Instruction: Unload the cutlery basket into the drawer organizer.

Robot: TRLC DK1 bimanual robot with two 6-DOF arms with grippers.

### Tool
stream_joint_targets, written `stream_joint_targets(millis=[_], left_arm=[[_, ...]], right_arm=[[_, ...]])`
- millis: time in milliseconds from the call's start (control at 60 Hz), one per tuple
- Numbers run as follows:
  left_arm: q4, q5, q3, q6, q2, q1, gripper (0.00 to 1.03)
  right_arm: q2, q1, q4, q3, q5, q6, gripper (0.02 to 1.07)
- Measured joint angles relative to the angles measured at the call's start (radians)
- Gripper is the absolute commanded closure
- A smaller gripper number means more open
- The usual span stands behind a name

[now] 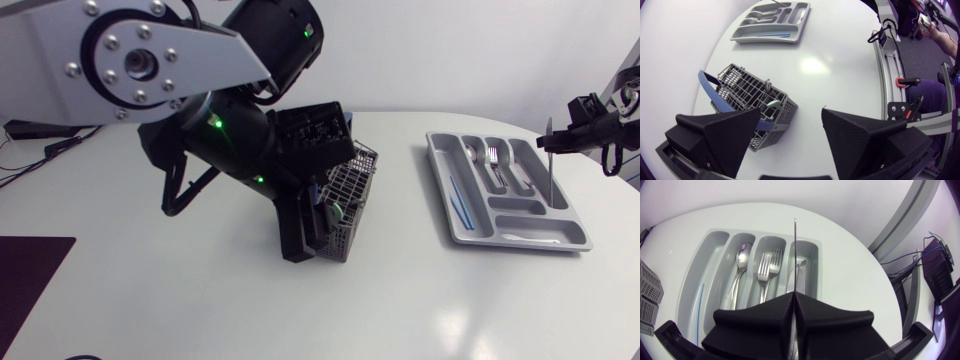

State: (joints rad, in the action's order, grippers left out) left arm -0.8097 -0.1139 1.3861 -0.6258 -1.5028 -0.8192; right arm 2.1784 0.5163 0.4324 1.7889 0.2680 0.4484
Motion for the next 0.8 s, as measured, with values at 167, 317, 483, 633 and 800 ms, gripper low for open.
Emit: stream_joint_targets(millis=[167, 317, 483, 633, 800], left_arm=[[0.0, 0.0, 0.0, 0.0, 0.005, 0.0, 0.06], [0.0, 0.0, 0.0, 0.0, 0.005, 0.0, 0.06], [0.0, 0.0, 0.0, 0.0, 0.017, 0.0, 0.06], [0.0, 0.0, 0.0, 0.0, 0.038, -0.001, 0.06], [0.0, 0.0, -0.006, 0.001, 0.063, -0.001, 0.06]], right_arm=[[0.074, -0.012, -0.027, 0.055, -0.017, -0.025, 0.99], [0.147, -0.024, -0.043, 0.115, -0.061, -0.047, 0.98], [0.218, -0.026, -0.043, 0.181, -0.111, -0.064, 0.97], [0.233, -0.031, -0.035, 0.199, -0.136, -0.068, 0.67], [0.191, -0.034, -0.053, 0.14, -0.139, -0.068, 0.36]])
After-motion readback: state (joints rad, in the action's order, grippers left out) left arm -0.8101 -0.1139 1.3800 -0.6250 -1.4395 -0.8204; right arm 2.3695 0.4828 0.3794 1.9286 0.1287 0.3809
